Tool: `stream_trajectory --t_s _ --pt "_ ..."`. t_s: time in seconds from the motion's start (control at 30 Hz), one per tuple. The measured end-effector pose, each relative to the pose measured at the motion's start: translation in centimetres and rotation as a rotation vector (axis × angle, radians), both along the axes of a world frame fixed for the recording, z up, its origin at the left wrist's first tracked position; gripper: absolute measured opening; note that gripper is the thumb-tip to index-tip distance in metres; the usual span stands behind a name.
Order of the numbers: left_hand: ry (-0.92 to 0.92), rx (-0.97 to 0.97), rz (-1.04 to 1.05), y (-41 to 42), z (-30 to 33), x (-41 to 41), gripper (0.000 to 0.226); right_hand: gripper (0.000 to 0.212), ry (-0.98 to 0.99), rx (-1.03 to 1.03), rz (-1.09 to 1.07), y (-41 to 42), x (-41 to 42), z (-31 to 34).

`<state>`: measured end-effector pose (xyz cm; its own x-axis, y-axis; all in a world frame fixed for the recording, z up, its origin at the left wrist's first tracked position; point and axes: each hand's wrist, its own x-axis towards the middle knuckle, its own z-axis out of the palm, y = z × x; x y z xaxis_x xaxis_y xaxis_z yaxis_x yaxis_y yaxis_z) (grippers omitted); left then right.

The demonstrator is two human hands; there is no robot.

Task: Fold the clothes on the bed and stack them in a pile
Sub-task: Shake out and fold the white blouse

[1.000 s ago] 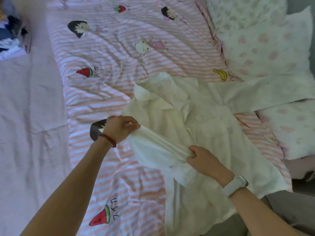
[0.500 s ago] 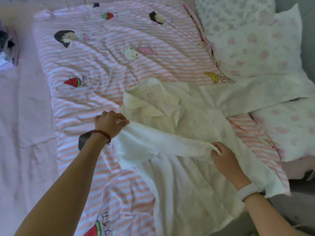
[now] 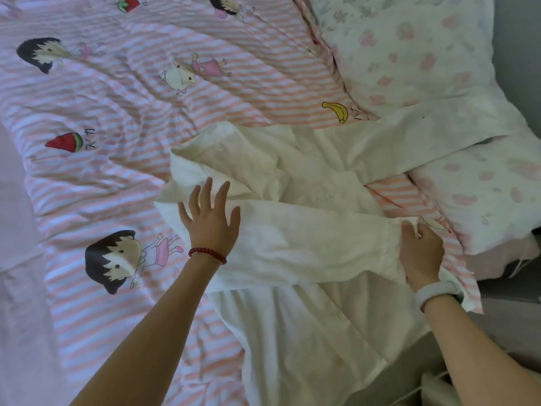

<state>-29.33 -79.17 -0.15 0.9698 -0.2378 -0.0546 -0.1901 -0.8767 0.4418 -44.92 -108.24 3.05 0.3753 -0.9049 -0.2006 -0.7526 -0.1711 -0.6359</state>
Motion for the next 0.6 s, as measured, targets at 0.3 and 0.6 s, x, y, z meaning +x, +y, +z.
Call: stream_trajectory --t_s 0.3,0.6 --pt "0.323 0.275 -0.073 0.0 -4.8 -4.1 0.064 0.041 0.302 -0.127 0.013 -0.4 -4.3 -3.1" --pt "0.23 0.239 0.004 -3.2 -2.8 -7.3 0.064 0.041 0.545 -0.283 0.881 0.7 -4.0 -5.5"
